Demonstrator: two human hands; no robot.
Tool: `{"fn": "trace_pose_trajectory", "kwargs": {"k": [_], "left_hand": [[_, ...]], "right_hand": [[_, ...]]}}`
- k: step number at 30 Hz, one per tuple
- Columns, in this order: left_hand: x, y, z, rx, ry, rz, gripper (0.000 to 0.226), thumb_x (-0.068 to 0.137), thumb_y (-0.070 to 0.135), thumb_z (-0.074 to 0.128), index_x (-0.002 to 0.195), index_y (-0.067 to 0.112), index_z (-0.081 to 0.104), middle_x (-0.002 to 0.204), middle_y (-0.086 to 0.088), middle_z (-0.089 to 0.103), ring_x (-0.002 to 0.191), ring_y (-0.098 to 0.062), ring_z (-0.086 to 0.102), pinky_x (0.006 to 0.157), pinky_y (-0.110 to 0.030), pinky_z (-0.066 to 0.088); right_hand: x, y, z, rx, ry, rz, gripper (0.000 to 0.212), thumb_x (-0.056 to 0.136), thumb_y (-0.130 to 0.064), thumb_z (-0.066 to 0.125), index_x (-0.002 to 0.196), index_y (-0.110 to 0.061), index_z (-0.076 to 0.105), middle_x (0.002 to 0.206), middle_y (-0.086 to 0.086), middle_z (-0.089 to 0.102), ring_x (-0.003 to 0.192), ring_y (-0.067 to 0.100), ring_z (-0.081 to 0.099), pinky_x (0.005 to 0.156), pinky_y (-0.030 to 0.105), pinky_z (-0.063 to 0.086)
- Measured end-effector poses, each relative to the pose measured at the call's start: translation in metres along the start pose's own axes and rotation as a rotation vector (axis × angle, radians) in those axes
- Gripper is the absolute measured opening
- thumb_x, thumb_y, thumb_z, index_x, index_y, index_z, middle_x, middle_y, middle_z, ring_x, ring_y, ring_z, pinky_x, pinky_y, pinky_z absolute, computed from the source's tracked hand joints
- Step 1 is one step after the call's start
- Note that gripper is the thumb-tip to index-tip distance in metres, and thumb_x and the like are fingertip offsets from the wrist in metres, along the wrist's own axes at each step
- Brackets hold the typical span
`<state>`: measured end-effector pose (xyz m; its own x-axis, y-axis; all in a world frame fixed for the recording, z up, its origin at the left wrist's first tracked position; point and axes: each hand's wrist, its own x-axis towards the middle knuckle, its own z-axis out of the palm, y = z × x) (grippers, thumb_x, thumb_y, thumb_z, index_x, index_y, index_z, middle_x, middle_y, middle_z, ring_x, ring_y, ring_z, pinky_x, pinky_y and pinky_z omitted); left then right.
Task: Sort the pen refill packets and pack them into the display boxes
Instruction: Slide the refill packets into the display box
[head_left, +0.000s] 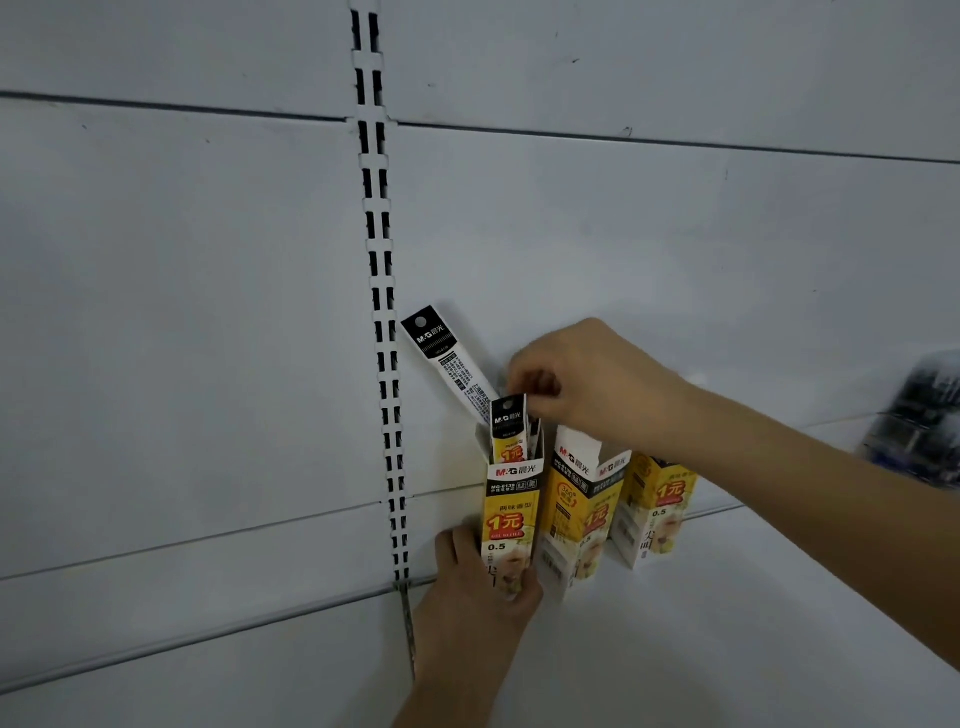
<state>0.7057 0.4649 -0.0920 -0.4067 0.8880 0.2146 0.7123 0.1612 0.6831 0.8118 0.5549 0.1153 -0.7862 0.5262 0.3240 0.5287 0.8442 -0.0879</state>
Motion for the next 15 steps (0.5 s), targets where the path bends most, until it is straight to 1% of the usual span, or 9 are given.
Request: {"fn": "trace_pose_trajectory", "kwargs": {"k": [3,4,6,8,9,11,12,14,15], "left_hand": [[-0.001,0.0,0.001,0.015,0.012,0.009,0.058,0.081,0.063,0.058,0.125,0.034,0.035,0.108,0.017,0.034,0.073,-0.003,0.052,0.045,-0.008,0.029],[-0.001,0.0,0.0,0.018,0.011,0.01,0.057,0.081,0.063,0.058,0.124,0.034,0.035,0.108,0.017,0.033,0.072,-0.003,0.051,0.045,-0.008,0.029],[-0.001,-0.001,0.001,0.022,0.009,0.012,0.056,0.081,0.063,0.057,0.123,0.034,0.033,0.107,0.018,0.031,0.071,-0.003,0.05,0.044,-0.009,0.031],[-0.001,0.0,0.001,0.02,0.012,0.014,0.057,0.081,0.062,0.057,0.124,0.034,0.032,0.107,0.018,0.03,0.074,-0.003,0.051,0.047,-0.009,0.033],[-0.001,-0.001,0.001,0.022,0.014,0.014,0.059,0.081,0.062,0.057,0.125,0.033,0.032,0.108,0.018,0.03,0.076,-0.003,0.051,0.05,-0.008,0.034],[-0.001,-0.001,0.001,0.025,0.012,0.014,0.06,0.082,0.062,0.057,0.127,0.032,0.032,0.108,0.017,0.03,0.077,-0.003,0.052,0.05,-0.007,0.032],[-0.002,-0.002,0.001,0.024,0.014,0.018,0.06,0.082,0.062,0.057,0.128,0.031,0.033,0.107,0.017,0.03,0.076,-0.003,0.052,0.047,-0.007,0.031],[-0.002,-0.003,0.002,0.026,0.025,0.027,0.06,0.081,0.061,0.059,0.127,0.03,0.036,0.107,0.017,0.032,0.073,-0.004,0.051,0.043,-0.008,0.029],[-0.002,-0.003,0.002,0.031,0.029,0.027,0.059,0.081,0.061,0.059,0.127,0.029,0.037,0.107,0.016,0.033,0.072,-0.004,0.051,0.043,-0.009,0.028]], "right_hand": [[-0.006,-0.005,0.008,-0.018,-0.154,-0.043,0.024,0.091,-0.014,0.061,0.109,-0.024,0.074,0.094,-0.011,0.072,0.068,-0.004,0.056,0.069,0.012,0.046],[-0.006,-0.006,0.004,-0.012,-0.153,-0.04,0.028,0.093,-0.011,0.058,0.112,-0.024,0.073,0.099,-0.009,0.073,0.073,-0.003,0.06,0.072,0.013,0.047],[-0.001,-0.007,-0.008,0.034,-0.003,-0.021,0.026,0.093,-0.012,0.056,0.111,-0.024,0.072,0.098,-0.01,0.074,0.079,-0.002,0.065,0.079,0.019,0.052],[0.012,-0.013,-0.019,0.099,0.194,-0.019,0.015,0.09,-0.025,0.065,0.104,-0.024,0.071,0.086,-0.017,0.07,0.069,-0.008,0.061,0.074,0.014,0.051],[0.019,-0.019,-0.023,0.116,0.237,-0.005,0.018,0.087,-0.034,0.069,0.101,-0.023,0.07,0.082,-0.017,0.068,0.066,-0.008,0.059,0.071,0.014,0.05],[0.03,-0.031,-0.024,0.088,0.243,0.064,0.028,0.081,-0.049,0.072,0.093,-0.024,0.067,0.08,-0.013,0.068,0.067,-0.002,0.06,0.068,0.023,0.052],[0.032,-0.037,-0.023,0.013,0.245,0.099,0.031,0.08,-0.054,0.071,0.09,-0.026,0.065,0.08,-0.012,0.068,0.071,0.002,0.061,0.067,0.027,0.052],[0.031,-0.048,-0.02,-0.189,0.208,0.153,0.039,0.078,-0.065,0.064,0.086,-0.027,0.064,0.079,-0.01,0.067,0.075,0.01,0.062,0.062,0.027,0.046],[0.03,-0.052,-0.017,-0.281,0.165,0.176,0.045,0.078,-0.07,0.06,0.082,-0.026,0.064,0.076,-0.009,0.065,0.071,0.012,0.061,0.057,0.026,0.042]]}}
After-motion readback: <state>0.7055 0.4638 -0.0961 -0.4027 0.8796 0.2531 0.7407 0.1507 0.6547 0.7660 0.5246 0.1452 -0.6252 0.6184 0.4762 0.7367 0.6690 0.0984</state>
